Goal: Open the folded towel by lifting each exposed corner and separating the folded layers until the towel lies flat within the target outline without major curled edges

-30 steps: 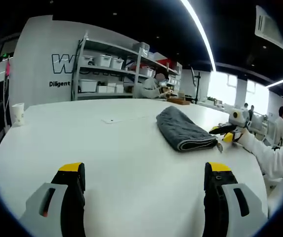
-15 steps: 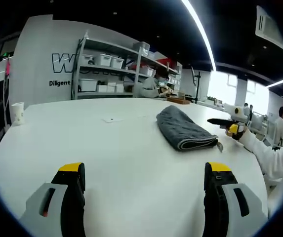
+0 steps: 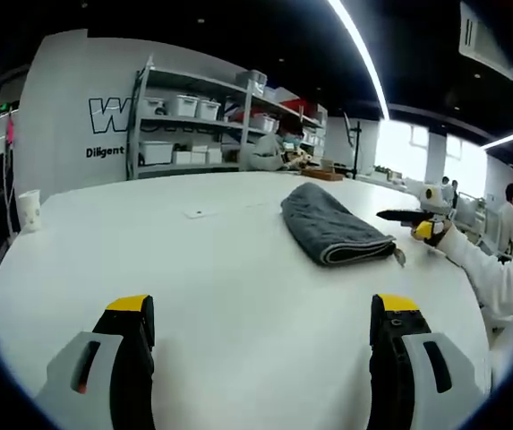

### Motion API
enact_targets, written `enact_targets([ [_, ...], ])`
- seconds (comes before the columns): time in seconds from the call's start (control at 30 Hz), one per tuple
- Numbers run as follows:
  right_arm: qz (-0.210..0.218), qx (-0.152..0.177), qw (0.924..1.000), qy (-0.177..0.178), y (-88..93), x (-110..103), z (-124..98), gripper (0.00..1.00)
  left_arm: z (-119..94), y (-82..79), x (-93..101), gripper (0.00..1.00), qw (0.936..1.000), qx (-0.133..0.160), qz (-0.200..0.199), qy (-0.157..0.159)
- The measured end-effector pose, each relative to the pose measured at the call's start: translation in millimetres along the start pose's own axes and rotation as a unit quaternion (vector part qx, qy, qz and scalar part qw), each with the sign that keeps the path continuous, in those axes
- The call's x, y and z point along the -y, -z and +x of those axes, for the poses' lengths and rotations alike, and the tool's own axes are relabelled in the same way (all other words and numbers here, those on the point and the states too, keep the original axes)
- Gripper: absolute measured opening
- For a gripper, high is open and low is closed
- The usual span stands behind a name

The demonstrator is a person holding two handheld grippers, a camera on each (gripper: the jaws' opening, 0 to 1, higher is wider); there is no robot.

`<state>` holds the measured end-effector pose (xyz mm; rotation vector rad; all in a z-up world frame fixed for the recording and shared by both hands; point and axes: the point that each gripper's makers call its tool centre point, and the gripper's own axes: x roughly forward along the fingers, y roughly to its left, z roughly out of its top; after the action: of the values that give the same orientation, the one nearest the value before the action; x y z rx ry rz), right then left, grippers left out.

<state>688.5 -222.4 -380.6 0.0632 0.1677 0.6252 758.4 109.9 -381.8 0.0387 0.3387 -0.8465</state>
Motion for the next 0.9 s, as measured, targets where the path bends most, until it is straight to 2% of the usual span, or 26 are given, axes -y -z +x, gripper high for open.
enact_targets([
  [0.07,0.008,0.0,1.0,0.002,1.3,2,-1,0.99,1,0.1,1.6,1.0,1.0,0.0,0.0,0.001],
  [0.23,0.015,0.004,0.9998,0.009,5.1,1,-8,0.99,7,4.4,2.6,1.0,0.9992,-0.016,0.034,-0.014],
  [0.33,0.019,0.017,0.9995,0.021,2.3,2,-12,0.99,13,11.8,9.7,1.0,0.997,-0.037,0.066,-0.014],
  [0.4,0.019,0.011,0.9995,0.021,3.3,2,-10,0.99,18,13.2,19.1,1.0,0.9968,-0.035,0.071,-0.006],
  [0.63,0.012,0.017,0.9996,0.018,-0.8,1,-11,0.99,41,1.4,69.4,1.0,0.9916,-0.012,0.128,0.013],
  [0.73,0.007,0.011,0.9998,0.013,1.3,-4,-8,0.99,56,0.2,90.9,1.0,0.9833,-0.022,0.18,0.005],
  [0.9,0.002,0.009,0.9999,0.006,1.0,-4,-8,0.99,83,0.9,133.9,1.0,0.9774,-0.022,0.209,0.018],
])
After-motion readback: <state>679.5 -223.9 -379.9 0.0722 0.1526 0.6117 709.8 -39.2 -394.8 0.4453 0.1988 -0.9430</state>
